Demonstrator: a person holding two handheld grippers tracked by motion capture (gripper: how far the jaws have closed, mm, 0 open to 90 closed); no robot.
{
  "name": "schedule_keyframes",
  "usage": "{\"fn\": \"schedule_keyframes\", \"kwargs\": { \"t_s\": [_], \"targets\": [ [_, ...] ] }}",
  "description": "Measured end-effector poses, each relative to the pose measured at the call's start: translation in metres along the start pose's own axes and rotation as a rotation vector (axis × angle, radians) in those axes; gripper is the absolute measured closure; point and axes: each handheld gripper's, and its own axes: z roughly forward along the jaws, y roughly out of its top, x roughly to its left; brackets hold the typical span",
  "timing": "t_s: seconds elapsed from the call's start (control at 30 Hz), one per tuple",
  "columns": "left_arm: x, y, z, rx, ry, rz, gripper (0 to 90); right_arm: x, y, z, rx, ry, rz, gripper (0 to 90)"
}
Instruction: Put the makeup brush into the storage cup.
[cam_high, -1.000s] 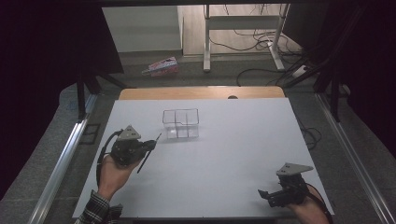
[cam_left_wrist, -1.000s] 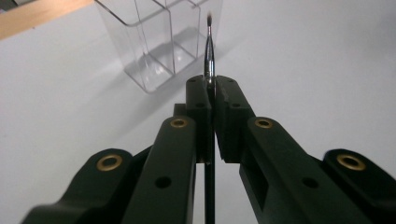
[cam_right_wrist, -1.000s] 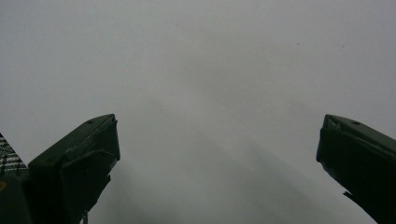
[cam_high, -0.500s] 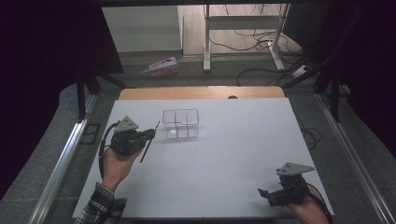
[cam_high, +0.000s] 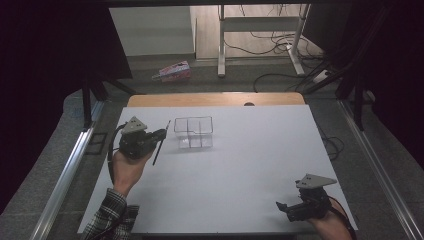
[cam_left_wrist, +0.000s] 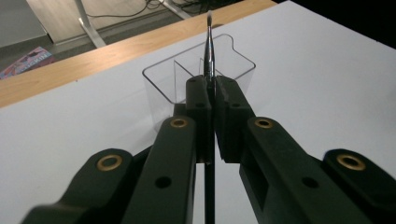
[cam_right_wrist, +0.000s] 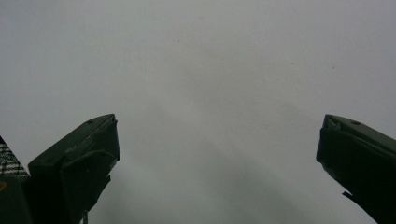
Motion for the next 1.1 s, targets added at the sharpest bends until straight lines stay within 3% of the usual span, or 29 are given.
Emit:
{"fn": "schedule_keyframes", "kwargs": {
  "t_s": [1.1],
  "targets": [
    [0.014,0.035,0.021,-0.094,0.037,-0.040,85.5,0.000,-0.001,0.002,0.021,0.006,-0.003,0.0]
  ]
}}
